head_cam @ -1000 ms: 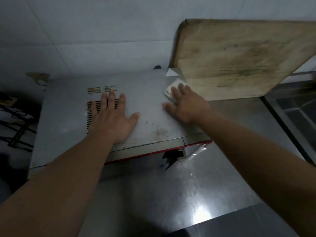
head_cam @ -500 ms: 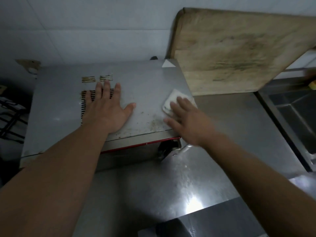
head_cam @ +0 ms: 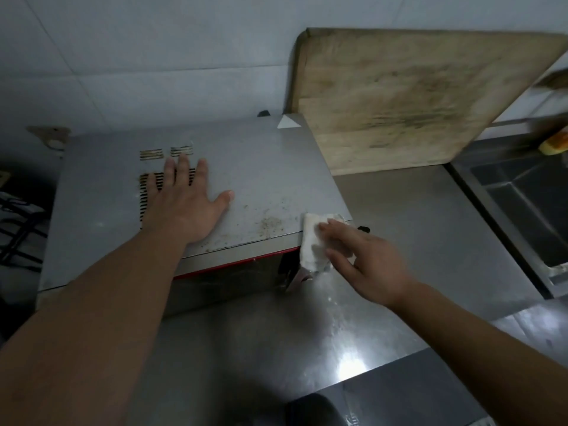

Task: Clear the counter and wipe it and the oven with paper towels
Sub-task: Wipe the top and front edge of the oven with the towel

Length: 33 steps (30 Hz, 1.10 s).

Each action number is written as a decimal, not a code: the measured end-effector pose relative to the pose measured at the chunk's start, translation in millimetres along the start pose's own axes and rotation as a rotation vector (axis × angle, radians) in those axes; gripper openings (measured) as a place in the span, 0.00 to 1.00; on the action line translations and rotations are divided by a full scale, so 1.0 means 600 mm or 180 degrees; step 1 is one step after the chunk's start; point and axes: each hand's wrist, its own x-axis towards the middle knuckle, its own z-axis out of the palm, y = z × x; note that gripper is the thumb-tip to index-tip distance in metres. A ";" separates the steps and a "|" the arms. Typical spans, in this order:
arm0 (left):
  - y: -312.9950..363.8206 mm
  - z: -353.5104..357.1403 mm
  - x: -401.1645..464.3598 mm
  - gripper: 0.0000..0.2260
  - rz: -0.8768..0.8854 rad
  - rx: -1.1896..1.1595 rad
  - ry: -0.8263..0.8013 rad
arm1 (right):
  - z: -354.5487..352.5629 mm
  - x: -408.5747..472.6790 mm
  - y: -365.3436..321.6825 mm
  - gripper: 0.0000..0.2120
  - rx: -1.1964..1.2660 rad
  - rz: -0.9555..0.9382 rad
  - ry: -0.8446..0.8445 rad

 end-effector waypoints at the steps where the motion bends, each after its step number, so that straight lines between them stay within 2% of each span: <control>1: 0.000 0.000 0.001 0.41 -0.0007 -0.0007 0.0000 | 0.007 0.002 -0.006 0.25 -0.0109 -0.0060 -0.0055; 4: -0.001 0.003 0.003 0.41 -0.0023 0.0002 0.0005 | 0.036 0.009 -0.031 0.31 -0.0622 -0.0305 -0.0303; 10: 0.003 -0.001 0.004 0.41 -0.0034 0.0025 -0.0054 | 0.041 0.099 -0.096 0.40 -0.0912 -0.0353 -0.0933; 14: -0.014 -0.023 0.002 0.39 0.0138 -0.0047 -0.0470 | 0.058 0.180 -0.124 0.46 -0.1026 -0.0175 -0.1023; 18: -0.053 -0.062 -0.012 0.36 0.0476 0.0541 -0.0765 | 0.063 0.256 -0.132 0.45 -0.0878 0.0026 -0.1058; 20: -0.060 -0.074 -0.028 0.33 0.0580 0.0714 -0.0570 | 0.064 0.267 -0.133 0.43 -0.0843 -0.0008 -0.1014; 24: -0.095 -0.073 -0.076 0.25 0.0832 0.0305 0.0033 | 0.065 0.218 -0.146 0.42 -0.0792 -0.0198 -0.1015; 27: -0.151 -0.062 -0.106 0.25 0.0446 0.0255 0.0341 | 0.071 0.169 -0.169 0.42 -0.0847 -0.0423 -0.1096; 30: -0.178 -0.052 -0.143 0.27 -0.0144 -0.0280 0.0433 | 0.082 0.155 -0.196 0.42 -0.0907 -0.0495 -0.1116; 33: -0.162 -0.050 -0.173 0.29 -0.0048 -0.0220 0.0665 | 0.096 0.168 -0.234 0.42 -0.0938 -0.0602 -0.1165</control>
